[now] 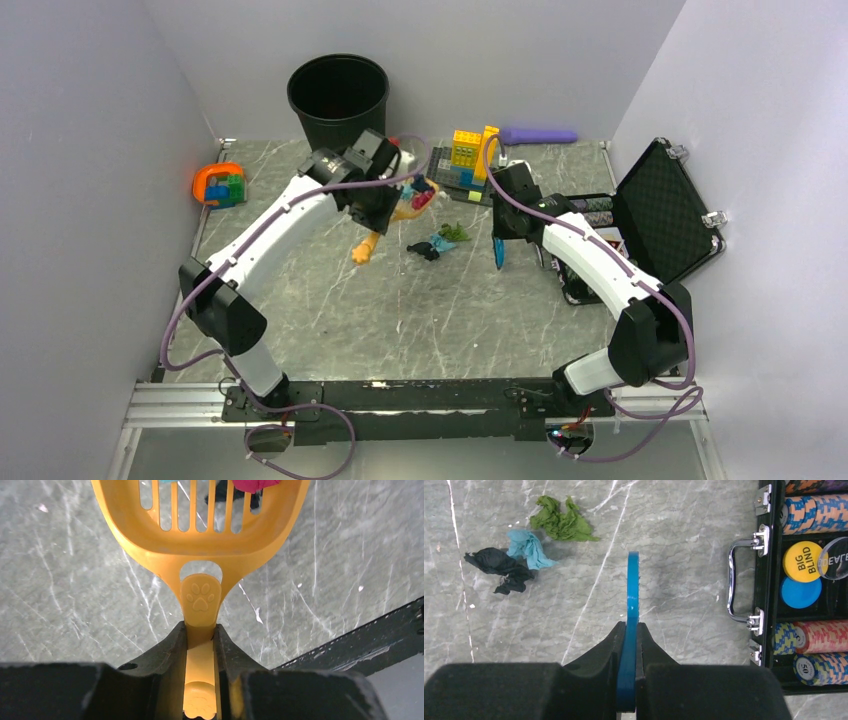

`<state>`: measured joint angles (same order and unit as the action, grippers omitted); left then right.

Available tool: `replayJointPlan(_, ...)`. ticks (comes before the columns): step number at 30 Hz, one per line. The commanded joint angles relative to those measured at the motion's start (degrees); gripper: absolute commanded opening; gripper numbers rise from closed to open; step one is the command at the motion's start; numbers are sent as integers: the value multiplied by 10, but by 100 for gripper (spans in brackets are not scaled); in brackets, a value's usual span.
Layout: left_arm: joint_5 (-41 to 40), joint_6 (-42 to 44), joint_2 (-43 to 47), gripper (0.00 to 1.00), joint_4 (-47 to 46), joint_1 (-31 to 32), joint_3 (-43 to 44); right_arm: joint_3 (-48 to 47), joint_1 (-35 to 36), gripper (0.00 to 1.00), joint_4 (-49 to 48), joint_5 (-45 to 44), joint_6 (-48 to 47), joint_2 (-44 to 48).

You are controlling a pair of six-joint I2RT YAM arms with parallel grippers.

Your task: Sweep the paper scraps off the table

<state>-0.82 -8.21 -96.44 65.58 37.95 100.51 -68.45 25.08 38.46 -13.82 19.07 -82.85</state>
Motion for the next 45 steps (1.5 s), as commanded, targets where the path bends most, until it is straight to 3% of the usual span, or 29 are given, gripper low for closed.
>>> replayJointPlan(1, 28, 7, 4, 0, 13, -43, 48, -28, -3, 0, 17, -29, -5, 3)
replayJointPlan(9, 69, 0, 8, 0, 3, -122, 79, -39, -4, 0, 40, -21, -12, 2)
replayJointPlan(14, 54, 16, -10, 0, -2, -148, 114, -51, -4, 0, 54, -13, -14, -4)
replayJointPlan(26, 141, -5, -42, 0, -85, -233, 189, -44, -3, 0, 71, 23, 3, 0)
replayJointPlan(33, 235, -58, -95, 0, -150, -279, 228, -42, -4, 0, 78, 31, 9, 2)
replayJointPlan(41, 462, -277, -140, 0, -360, -347, 186, -25, -3, 0, 68, 35, 21, 9)
replayJointPlan(45, 568, -549, -128, 0, -652, -377, 64, -15, -3, 0, 59, 41, 24, 14)
